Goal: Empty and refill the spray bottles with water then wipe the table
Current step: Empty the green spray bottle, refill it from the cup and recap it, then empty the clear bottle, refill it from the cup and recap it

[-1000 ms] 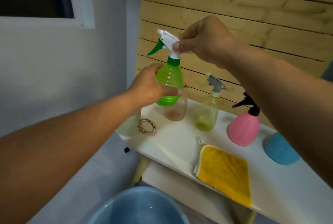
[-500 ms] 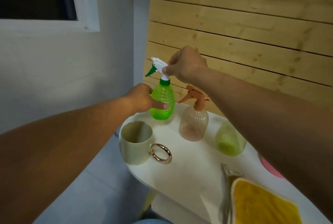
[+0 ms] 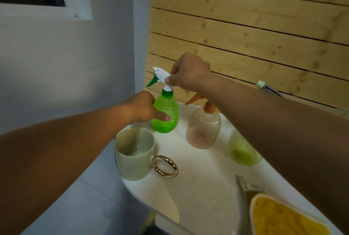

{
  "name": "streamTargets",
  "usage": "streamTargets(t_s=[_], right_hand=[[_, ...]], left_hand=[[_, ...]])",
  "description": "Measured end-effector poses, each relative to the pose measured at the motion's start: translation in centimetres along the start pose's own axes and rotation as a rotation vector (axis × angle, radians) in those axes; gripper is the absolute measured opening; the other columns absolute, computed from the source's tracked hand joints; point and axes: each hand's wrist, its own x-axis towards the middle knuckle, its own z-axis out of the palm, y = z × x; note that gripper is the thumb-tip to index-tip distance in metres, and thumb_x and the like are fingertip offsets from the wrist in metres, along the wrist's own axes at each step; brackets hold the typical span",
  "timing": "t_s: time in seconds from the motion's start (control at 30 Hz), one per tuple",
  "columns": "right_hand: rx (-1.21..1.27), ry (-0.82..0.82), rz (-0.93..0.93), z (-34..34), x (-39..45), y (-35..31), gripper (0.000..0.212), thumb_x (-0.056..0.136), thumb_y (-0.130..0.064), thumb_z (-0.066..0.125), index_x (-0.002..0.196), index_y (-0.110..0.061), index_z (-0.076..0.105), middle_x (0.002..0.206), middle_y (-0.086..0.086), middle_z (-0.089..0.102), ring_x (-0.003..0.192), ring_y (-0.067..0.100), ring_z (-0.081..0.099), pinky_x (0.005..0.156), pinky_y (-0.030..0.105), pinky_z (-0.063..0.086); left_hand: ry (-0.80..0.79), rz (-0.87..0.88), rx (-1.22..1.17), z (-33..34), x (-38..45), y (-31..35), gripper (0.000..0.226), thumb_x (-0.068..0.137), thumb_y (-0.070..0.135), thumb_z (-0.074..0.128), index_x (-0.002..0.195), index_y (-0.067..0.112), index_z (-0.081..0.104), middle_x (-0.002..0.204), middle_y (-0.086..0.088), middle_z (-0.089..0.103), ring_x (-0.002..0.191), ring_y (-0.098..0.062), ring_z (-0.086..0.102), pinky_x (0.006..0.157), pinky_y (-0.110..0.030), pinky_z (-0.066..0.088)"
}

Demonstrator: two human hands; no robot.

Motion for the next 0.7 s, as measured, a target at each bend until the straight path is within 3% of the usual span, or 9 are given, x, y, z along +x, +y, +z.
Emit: streamTargets(t_s=[0.23,0.33,0.4,0.5,0.57,0.63,0.7], right_hand=[[0.02,-0.12,0.008,-1.2,0.0,-0.3,0.034,0.08,-0.044,0.083,0.097,-0.015,0.08,0.09,-0.001,0.075,0.1,0.022,0.066,0.106,0.051,0.044],[-0.003,-0.167,0.017,-3.3,0.0,0.3,0.061,0.081,-0.061,0.075,0.106,-0.006,0.075,0.093,0.006,0.069,0.1,0.027,0.065,0.097,0.045,0.05],[-0.131,-0.225,0.027,-5.6,0.0,1.2,0.067,0.079,-0.068,0.071,0.107,-0.008,0.073,0.102,0.006,0.069,0.101,0.029,0.063,0.087,0.037,0.049],[-0.32,-0.414,0.101,-7.9,-0.9,2.5,0.061,0.071,-0.073,0.074,0.094,-0.016,0.077,0.094,-0.002,0.073,0.092,0.02,0.066,0.081,0.036,0.046],[-0.414,-0.488,0.103,-7.8,-1.7,3.2,0.05,0.075,-0.065,0.077,0.094,-0.018,0.079,0.087,-0.006,0.072,0.084,0.013,0.065,0.08,0.034,0.047],[-0.441,-0.474,0.074,-7.0,-2.5,3.8,0.042,0.081,-0.053,0.078,0.099,-0.015,0.08,0.09,-0.001,0.074,0.082,0.016,0.064,0.077,0.029,0.046],[-0.422,-0.44,0.06,-6.3,-3.5,3.9,0.042,0.086,-0.045,0.077,0.106,-0.009,0.078,0.102,0.009,0.075,0.088,0.022,0.064,0.077,0.029,0.045]], left_hand=[[-0.012,-0.017,-0.021,0.0,0.1,0.0,0.055,0.069,0.052,0.094,0.105,0.012,0.08,0.101,-0.008,0.078,0.095,-0.025,0.072,0.096,-0.044,0.056],[-0.001,-0.022,-0.044,0.2,-0.1,-0.2,0.054,0.068,0.052,0.094,0.103,0.014,0.08,0.1,-0.005,0.078,0.093,-0.023,0.072,0.096,-0.043,0.057],[0.007,-0.029,-0.051,0.3,-0.3,-0.2,0.055,0.068,0.053,0.094,0.106,0.015,0.08,0.103,-0.004,0.078,0.096,-0.024,0.071,0.099,-0.046,0.057],[0.006,-0.04,-0.041,0.4,-0.3,0.1,0.062,0.069,0.057,0.092,0.113,0.016,0.078,0.112,-0.004,0.076,0.099,-0.023,0.069,0.099,-0.044,0.056],[0.015,-0.061,-0.026,0.3,-0.4,0.4,0.074,0.066,0.062,0.091,0.119,0.014,0.073,0.12,-0.004,0.073,0.1,-0.021,0.066,0.097,-0.04,0.055],[0.037,-0.098,0.019,0.1,-0.6,0.8,0.092,0.064,0.068,0.089,0.131,0.01,0.064,0.125,-0.005,0.066,0.1,-0.021,0.058,0.092,-0.037,0.05],[0.063,-0.118,0.084,-0.3,-0.7,1.3,0.1,0.065,0.072,0.086,0.137,0.008,0.058,0.115,-0.004,0.058,0.097,-0.02,0.053,0.087,-0.034,0.045]])
